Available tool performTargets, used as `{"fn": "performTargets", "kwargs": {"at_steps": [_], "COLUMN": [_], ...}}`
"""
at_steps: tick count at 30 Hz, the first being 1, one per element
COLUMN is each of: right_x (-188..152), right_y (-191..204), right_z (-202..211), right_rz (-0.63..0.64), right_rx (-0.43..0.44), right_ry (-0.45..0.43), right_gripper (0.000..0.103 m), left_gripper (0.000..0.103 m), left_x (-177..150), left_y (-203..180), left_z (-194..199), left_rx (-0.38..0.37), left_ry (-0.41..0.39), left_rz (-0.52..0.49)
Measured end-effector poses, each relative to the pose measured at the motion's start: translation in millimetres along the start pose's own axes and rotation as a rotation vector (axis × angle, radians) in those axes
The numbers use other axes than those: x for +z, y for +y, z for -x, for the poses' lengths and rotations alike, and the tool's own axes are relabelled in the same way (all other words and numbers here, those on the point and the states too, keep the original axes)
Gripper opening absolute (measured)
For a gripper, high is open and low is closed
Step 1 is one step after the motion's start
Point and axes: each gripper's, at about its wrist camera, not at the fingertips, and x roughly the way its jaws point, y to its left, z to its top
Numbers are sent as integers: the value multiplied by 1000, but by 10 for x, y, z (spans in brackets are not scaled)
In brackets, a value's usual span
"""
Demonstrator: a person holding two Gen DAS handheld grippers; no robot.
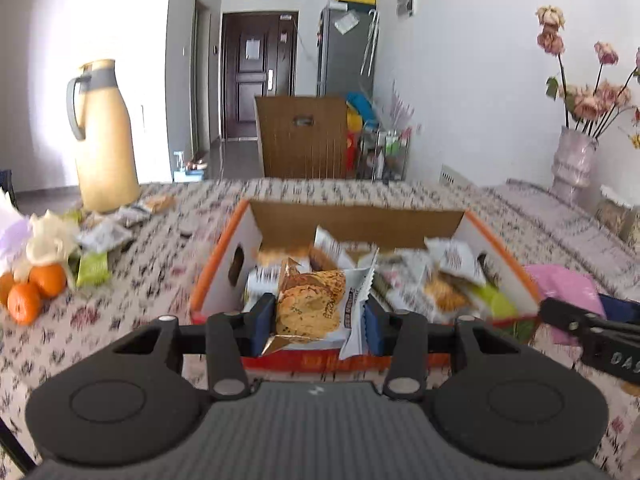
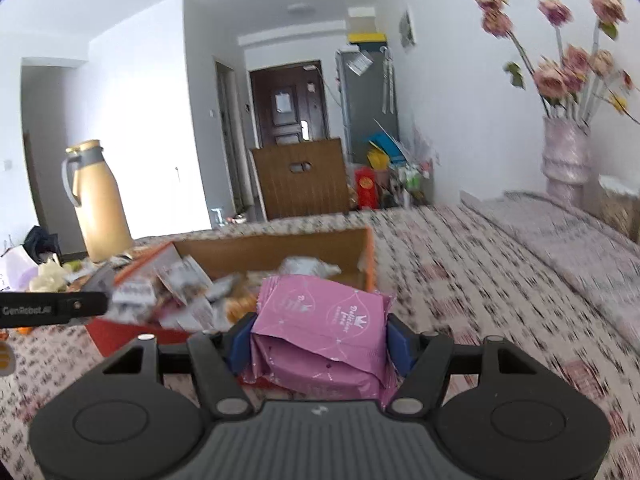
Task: Organize snacks
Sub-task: 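Carry both packets into the cardboard box and open both tools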
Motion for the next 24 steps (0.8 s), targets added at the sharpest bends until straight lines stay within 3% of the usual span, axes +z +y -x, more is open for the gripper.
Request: {"fn": "performTargets", "kwargs": {"at_steps": [13,24], "right_x": [511,433], "right_y": [380,331], "right_z": [-679,-1255], "right_rz": [29,-10], "right_rx": [64,54], "right_ry": [-41,-29], "right_gripper": [66,66], "left_gripper": [45,46], "left_x": [569,468], "left_y": [50,42], "left_z": [-489,-928], "left_rx": [45,112], "left_ry": [-76,-138], "left_rz": [49,50]}}
